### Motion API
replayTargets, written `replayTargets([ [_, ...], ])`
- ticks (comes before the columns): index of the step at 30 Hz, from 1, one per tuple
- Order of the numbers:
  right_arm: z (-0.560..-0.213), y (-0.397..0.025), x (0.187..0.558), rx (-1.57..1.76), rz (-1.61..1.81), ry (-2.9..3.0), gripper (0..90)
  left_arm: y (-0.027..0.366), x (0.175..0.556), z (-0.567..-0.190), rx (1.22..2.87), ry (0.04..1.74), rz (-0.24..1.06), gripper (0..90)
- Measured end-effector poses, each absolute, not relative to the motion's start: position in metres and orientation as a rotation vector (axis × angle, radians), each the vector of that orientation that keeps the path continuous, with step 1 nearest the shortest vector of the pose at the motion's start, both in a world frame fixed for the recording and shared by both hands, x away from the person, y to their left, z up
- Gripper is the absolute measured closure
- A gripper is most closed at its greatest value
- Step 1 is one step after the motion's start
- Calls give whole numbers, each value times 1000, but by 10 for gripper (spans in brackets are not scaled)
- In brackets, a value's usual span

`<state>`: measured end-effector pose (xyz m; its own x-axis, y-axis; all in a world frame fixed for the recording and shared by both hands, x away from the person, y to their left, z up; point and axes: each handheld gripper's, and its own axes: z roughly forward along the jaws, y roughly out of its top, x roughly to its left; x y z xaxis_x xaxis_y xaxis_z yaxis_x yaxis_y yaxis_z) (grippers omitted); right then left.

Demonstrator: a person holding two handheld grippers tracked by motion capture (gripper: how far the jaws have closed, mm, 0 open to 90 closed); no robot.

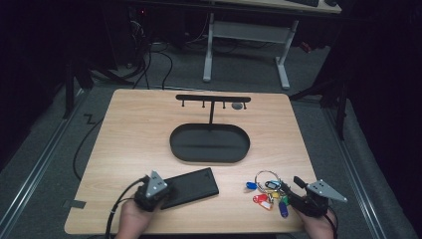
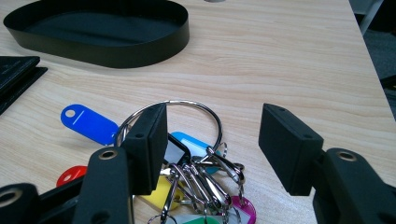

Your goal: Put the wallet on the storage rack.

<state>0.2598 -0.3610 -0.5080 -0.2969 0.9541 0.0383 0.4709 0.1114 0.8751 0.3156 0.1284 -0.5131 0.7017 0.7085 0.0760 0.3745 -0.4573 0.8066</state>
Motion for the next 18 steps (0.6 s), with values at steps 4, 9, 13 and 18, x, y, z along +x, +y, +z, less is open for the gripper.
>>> replayTargets([
  [4,-509,-359,261,1378,1118,1847,426,150,336,-518,2057,925,580,835],
  [9,-509,-357,262,1380,1118,1853,426,146,343,-530,2135,923,564,865],
  [13,-509,-357,263,1379,1121,1850,426,142,333,-531,2166,886,533,887],
  [18,-508,-356,263,1376,1126,1848,426,138,310,-530,2219,829,477,888],
])
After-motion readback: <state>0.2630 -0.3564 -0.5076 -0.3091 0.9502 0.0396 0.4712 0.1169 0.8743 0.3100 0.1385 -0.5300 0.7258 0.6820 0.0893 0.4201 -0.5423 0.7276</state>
